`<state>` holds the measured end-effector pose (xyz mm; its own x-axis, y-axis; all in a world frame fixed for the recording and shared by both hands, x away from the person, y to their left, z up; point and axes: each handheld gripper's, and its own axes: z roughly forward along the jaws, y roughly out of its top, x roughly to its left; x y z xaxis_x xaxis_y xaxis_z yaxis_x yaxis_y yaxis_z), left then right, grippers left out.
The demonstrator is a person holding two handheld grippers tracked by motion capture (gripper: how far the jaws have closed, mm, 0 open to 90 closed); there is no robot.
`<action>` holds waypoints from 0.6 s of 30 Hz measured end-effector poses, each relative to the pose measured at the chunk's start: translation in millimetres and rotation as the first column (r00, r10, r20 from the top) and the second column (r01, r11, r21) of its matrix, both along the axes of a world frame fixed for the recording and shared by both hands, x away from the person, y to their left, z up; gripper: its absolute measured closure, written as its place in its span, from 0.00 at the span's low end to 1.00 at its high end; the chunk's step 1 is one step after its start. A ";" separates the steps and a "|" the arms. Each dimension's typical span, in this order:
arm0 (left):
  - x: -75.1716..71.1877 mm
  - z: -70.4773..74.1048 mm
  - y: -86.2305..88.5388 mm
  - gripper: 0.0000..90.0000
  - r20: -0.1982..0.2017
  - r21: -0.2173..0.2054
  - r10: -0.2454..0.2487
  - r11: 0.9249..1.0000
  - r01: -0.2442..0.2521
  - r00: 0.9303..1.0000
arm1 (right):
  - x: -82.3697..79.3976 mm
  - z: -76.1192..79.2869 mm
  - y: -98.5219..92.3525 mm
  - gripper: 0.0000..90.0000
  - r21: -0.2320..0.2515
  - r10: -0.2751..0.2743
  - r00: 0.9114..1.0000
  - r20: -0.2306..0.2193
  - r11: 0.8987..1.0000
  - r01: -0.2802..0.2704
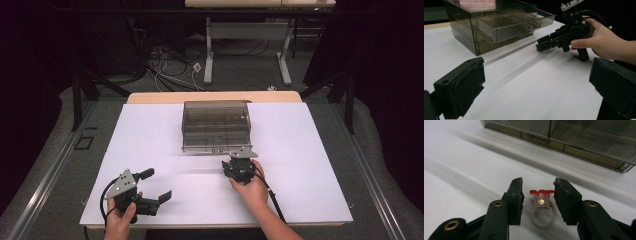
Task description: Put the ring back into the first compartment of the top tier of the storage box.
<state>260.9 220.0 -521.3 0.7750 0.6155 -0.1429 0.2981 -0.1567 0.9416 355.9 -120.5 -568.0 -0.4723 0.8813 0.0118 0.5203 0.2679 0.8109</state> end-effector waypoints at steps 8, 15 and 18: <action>0.4 0.0 0.5 0.00 0.006 0.003 -0.001 1.000 0.001 1.000 | 0.3 -0.2 -0.4 0.74 -0.008 -0.004 1.000 0.001 1.000 0.004; 0.1 -0.4 -0.5 0.00 0.003 -0.006 0.006 1.000 -0.006 1.000 | -0.2 -0.1 -0.8 0.74 -0.017 -0.001 1.000 0.001 1.000 0.001; 0.1 -0.4 -0.5 0.00 0.002 -0.006 0.007 1.000 -0.007 1.000 | -0.1 -0.2 -1.0 0.74 -0.013 -0.002 1.000 0.006 1.000 0.002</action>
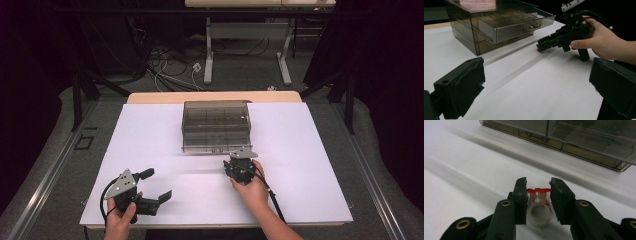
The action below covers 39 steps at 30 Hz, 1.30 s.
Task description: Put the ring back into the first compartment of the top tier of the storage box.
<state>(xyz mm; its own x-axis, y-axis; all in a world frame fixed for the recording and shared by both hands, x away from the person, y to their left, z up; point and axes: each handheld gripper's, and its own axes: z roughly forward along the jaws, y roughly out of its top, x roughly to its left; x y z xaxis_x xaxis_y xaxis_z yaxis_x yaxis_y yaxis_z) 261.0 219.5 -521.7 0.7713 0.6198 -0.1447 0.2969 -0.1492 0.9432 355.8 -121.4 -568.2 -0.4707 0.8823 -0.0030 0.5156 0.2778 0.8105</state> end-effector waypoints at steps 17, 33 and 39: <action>0.5 0.2 0.7 0.00 0.001 0.009 -0.007 1.000 0.007 1.000 | -8.2 6.4 0.1 0.74 0.009 0.017 1.000 0.019 1.000 -0.017; 0.0 0.1 -0.1 0.00 0.002 0.004 -0.001 1.000 0.001 1.000 | -17.1 12.8 0.7 0.74 0.036 0.044 0.998 0.051 0.998 -0.046; 0.0 0.3 0.4 0.00 -0.001 0.007 -0.004 1.000 0.004 1.000 | -20.4 14.9 0.3 0.74 0.038 0.058 0.997 0.055 0.997 -0.060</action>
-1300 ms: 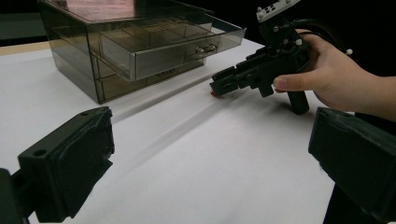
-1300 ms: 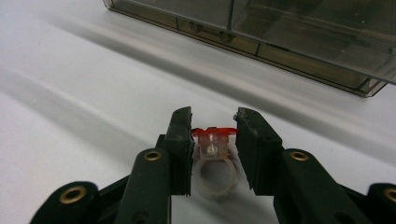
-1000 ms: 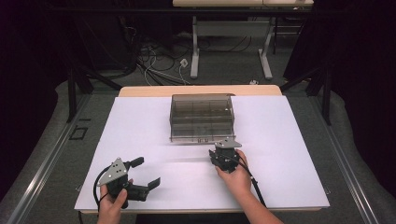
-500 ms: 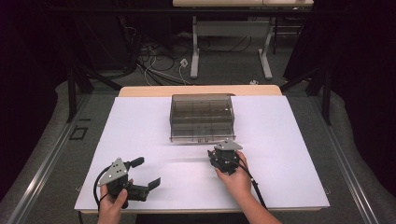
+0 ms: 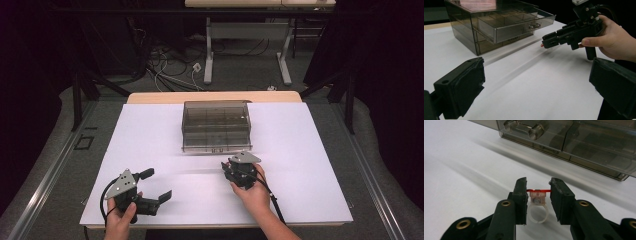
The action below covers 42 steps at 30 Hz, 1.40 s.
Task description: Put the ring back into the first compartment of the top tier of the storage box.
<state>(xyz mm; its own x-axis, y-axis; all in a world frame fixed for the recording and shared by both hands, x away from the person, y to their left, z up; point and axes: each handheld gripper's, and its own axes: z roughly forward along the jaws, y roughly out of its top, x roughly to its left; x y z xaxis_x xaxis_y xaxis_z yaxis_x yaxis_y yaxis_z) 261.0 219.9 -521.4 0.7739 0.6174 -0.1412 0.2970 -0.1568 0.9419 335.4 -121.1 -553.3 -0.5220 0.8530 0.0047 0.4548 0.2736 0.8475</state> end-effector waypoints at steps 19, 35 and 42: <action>0.5 -0.3 -0.2 0.00 0.003 0.005 -0.003 1.000 0.003 1.000 | -11.3 9.2 -1.7 0.75 0.047 0.038 0.999 0.017 0.998 -0.039; 1.4 -0.7 0.4 0.00 0.004 0.003 -0.003 1.000 0.003 1.000 | -18.8 19.0 -3.9 0.74 0.088 0.054 0.997 0.053 0.994 -0.059; 1.4 -0.8 0.6 0.00 0.001 0.005 -0.003 1.000 0.003 1.000 | -20.9 23.2 -3.4 0.74 0.103 0.067 0.995 0.070 0.992 -0.074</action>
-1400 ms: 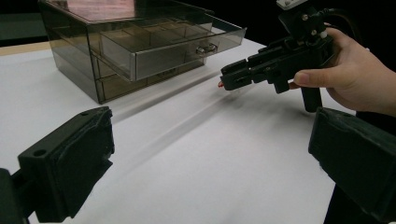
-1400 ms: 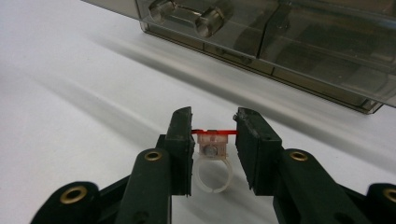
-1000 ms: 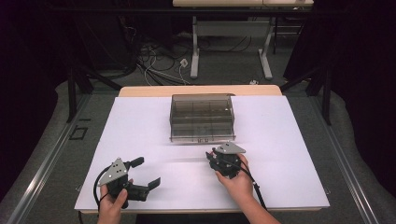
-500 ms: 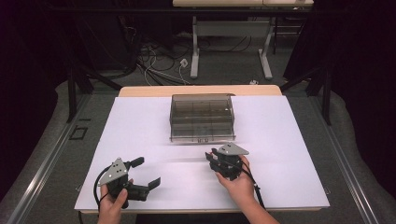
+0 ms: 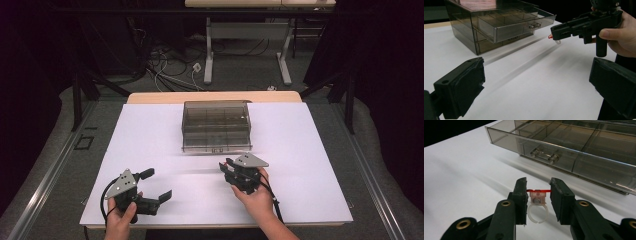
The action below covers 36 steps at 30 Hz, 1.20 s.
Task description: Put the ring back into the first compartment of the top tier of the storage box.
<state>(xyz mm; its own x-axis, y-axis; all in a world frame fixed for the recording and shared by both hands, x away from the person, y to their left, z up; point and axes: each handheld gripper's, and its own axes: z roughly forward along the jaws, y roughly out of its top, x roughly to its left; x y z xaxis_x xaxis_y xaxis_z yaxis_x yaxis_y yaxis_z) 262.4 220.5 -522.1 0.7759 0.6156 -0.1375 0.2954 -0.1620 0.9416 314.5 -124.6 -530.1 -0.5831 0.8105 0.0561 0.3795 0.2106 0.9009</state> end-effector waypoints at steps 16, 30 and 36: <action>0.1 0.1 -0.3 0.00 0.003 -0.001 0.000 1.000 0.000 1.000 | -4.5 14.8 -0.5 0.74 0.039 0.022 0.999 0.033 0.999 -0.023; -0.2 0.1 -0.5 0.00 0.000 0.000 0.000 1.000 0.000 1.000 | -6.9 31.3 1.7 0.74 0.068 0.041 0.997 0.064 0.997 -0.045; 0.1 -0.1 -0.7 0.00 0.002 0.001 0.002 1.000 -0.002 1.000 | -7.4 36.9 3.6 0.74 0.085 0.043 0.997 0.070 0.995 -0.049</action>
